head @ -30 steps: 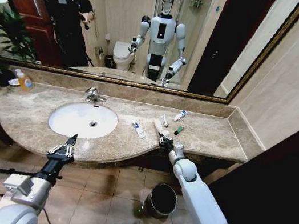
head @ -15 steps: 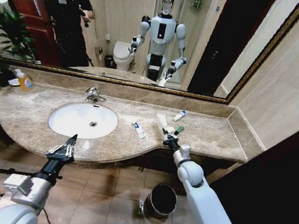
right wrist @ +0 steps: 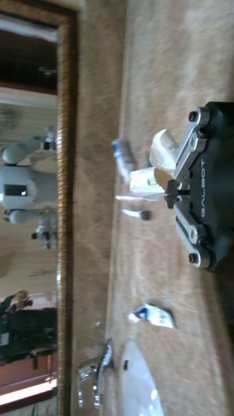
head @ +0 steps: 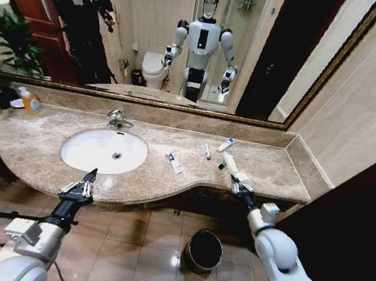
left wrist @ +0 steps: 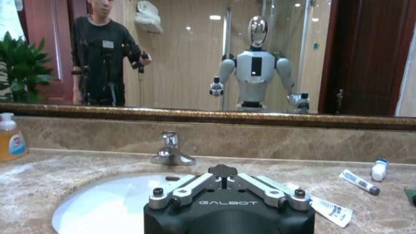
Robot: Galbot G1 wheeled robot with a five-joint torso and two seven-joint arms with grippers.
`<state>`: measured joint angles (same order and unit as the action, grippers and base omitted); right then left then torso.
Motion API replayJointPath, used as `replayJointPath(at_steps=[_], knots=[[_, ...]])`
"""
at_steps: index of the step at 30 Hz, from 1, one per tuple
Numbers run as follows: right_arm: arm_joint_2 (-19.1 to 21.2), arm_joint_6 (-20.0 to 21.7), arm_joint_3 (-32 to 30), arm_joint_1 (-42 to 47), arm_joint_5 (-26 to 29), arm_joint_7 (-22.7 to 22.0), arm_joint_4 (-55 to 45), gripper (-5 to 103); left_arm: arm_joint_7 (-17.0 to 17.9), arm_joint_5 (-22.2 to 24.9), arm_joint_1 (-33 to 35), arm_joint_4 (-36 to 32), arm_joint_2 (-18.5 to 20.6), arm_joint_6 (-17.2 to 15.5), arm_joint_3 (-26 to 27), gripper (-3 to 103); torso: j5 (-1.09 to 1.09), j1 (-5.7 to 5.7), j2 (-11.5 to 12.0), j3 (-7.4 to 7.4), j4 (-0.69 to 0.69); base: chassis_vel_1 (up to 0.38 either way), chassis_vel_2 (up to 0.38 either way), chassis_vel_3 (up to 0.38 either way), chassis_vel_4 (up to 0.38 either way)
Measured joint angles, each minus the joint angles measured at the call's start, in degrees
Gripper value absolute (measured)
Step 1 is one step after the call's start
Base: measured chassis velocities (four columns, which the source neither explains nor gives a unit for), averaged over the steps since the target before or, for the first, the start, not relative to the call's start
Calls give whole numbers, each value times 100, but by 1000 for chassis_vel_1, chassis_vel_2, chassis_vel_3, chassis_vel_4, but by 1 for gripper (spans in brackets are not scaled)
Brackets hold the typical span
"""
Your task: Pick up the trash from the sink and place it in the trash bin.
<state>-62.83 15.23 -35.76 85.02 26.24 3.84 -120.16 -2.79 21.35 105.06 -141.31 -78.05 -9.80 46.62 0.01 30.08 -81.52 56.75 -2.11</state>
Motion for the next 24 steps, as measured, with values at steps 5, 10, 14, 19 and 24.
replayJointPath(at_steps=[5,10,14,19,24], knots=[[-259,-199,-399,817,-112,526,-87,0,0,0,0,-1,0,0,0,0,0,0,0,0,0,0,0,0,0],[-551,-356,-628,1400,-8,1133,-86,0,0,0,0,0,0,0,0,0,-1,0,0,0,0,0,0,0,0],[-742,-434,-577,1468,-221,1223,78,0,0,0,0,0,0,0,0,0,-2,0,0,0,1,0,0,0,0],[-994,-581,-331,1125,-765,1297,779,0,0,0,0,0,0,0,0,0,-1,0,0,1,0,0,0,0,0],[-1122,-805,-236,706,-1078,1410,1838,0,0,0,0,0,0,0,0,0,-1,1,0,1,0,0,0,0,0]])
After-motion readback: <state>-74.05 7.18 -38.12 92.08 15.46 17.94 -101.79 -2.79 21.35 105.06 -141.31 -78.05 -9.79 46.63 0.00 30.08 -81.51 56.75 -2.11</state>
